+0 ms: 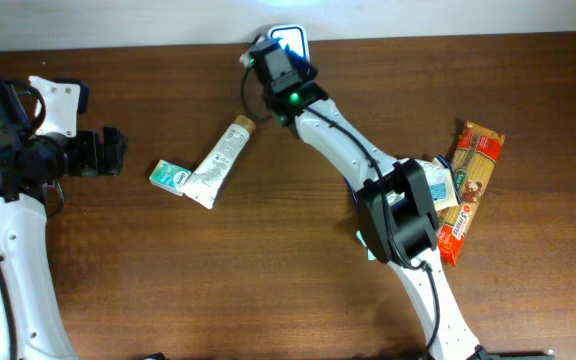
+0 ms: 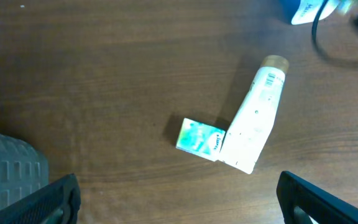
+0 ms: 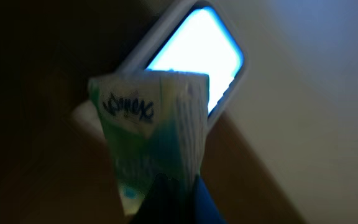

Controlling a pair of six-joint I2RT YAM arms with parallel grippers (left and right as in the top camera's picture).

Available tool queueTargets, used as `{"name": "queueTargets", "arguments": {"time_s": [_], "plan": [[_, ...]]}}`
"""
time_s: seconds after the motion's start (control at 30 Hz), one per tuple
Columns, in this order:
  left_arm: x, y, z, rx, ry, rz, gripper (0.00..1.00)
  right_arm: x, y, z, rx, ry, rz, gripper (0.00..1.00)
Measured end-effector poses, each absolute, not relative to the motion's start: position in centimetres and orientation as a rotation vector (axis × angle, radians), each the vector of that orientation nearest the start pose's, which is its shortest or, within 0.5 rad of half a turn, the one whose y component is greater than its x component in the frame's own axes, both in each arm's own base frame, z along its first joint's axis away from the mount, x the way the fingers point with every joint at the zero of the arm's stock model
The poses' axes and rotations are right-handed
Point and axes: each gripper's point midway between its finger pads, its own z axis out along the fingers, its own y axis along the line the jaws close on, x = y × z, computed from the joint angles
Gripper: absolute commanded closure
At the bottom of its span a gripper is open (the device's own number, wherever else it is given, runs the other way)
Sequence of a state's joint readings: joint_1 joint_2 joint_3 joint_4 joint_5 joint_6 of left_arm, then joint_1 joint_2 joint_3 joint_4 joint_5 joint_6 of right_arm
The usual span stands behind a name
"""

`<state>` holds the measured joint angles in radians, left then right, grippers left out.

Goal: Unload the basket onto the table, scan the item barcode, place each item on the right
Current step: 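Place the blue tissue pack on the scanned pile at right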

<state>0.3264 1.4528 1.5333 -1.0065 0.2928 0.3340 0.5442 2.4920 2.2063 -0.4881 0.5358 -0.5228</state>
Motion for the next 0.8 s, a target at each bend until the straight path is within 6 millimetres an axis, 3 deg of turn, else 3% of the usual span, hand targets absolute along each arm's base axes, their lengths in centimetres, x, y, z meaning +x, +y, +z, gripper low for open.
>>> {"name": "queueTargets", "arguments": {"time_s": [0.07, 0.13, 0.2, 0.27, 0.37, 0.47, 0.53, 0.6, 0.73, 0.8], "plan": [[36.8, 7.2, 26.4, 0.129, 2.441, -0.077, 0.01, 56.0, 28.1, 10.4, -0.975, 2.196, -0.402, 0.96], [36.8, 7.2, 26.4, 0.129, 2.442, -0.077, 0.01, 51.8, 29.4, 13.2, -0.920, 2.320, -0.138, 0.96], [36.8, 7.2, 26.4, 0.129, 2.442, -0.077, 0.01, 47.5, 28.2, 16.8, -0.838, 2.459, 0.043, 0.96], [36.8, 7.2, 26.4, 0.129, 2.442, -0.077, 0.01, 43.5, 25.7, 18.7, -0.784, 2.609, 0.113, 0.96], [36.8, 7.2, 26.4, 0.129, 2.442, -0.077, 0.01, 40.1, 22.1, 17.1, -0.724, 2.836, 0.091, 0.96], [36.8, 7.2, 26.4, 0.129, 2.441, -0.077, 0.01, 38.2, 18.7, 12.5, -0.576, 3.069, 0.053, 0.92], [36.8, 7.2, 26.4, 0.129, 2.441, -0.077, 0.01, 35.7, 16.8, 8.9, -0.498, 3.234, 0.017, 0.63], [36.8, 7.2, 26.4, 0.129, 2.441, -0.076, 0.01, 32.6, 15.9, 6.8, -0.454, 3.385, -0.004, 0.49], [36.8, 7.2, 26.4, 0.129, 2.441, -0.076, 0.01, 30.9, 15.5, 7.2, -0.441, 3.461, -0.011, 0.48], [36.8, 7.2, 26.4, 0.129, 2.441, -0.076, 0.01, 31.8, 16.1, 8.0, -0.435, 3.424, 0.028, 0.48]]}}
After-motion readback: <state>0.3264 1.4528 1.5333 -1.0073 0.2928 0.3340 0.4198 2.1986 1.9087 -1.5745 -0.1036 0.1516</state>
